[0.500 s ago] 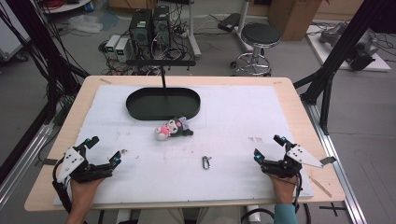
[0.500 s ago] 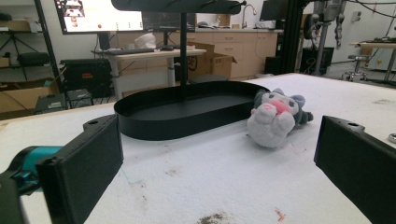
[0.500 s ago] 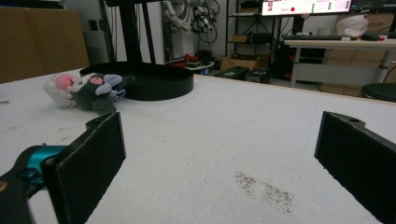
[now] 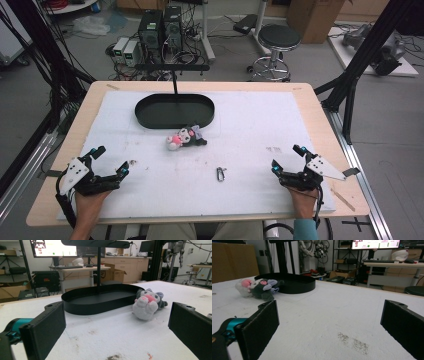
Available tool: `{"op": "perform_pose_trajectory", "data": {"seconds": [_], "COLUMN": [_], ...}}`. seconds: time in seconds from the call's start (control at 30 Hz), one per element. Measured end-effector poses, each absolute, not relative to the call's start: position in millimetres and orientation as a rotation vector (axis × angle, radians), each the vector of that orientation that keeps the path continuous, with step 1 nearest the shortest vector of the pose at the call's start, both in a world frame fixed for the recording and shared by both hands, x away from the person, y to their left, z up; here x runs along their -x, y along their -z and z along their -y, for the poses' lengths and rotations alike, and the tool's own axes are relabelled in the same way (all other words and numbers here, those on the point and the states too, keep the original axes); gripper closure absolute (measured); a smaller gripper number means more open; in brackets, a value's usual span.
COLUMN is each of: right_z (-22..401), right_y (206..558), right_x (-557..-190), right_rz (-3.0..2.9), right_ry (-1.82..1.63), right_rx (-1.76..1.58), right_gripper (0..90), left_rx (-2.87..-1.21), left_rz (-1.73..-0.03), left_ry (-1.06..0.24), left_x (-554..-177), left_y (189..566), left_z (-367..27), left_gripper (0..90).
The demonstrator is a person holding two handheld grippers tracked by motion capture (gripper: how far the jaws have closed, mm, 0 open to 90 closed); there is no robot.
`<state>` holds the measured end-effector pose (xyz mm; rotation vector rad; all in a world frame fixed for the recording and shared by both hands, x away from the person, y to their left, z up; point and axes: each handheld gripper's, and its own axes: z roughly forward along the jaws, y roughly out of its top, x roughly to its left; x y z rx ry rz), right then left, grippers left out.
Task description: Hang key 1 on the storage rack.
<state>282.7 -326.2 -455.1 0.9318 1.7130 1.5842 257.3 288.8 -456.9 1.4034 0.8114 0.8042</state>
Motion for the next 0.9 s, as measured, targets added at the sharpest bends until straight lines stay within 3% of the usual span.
{"op": "perform_pose_trajectory", "data": {"seconds": [0.4, 0.9], "right_z": [327, 327], "right_y": [455, 455], "right_x": [-283, -283], "right_rz": [-1.711, -1.713], "right_ry": [-1.588, -1.582], "right_rx": [-0.937, -0.933], "right_gripper": [1.0, 1.0], "left_rx": [-1.411, -1.534], "left_rz": [-0.847, -0.774], "left_ry": [-0.782, -0.735], "left_x": [-261, -284], "left_y": [452, 398], "left_z": [-291, -285], "left_gripper": [1.7, 1.7]}}
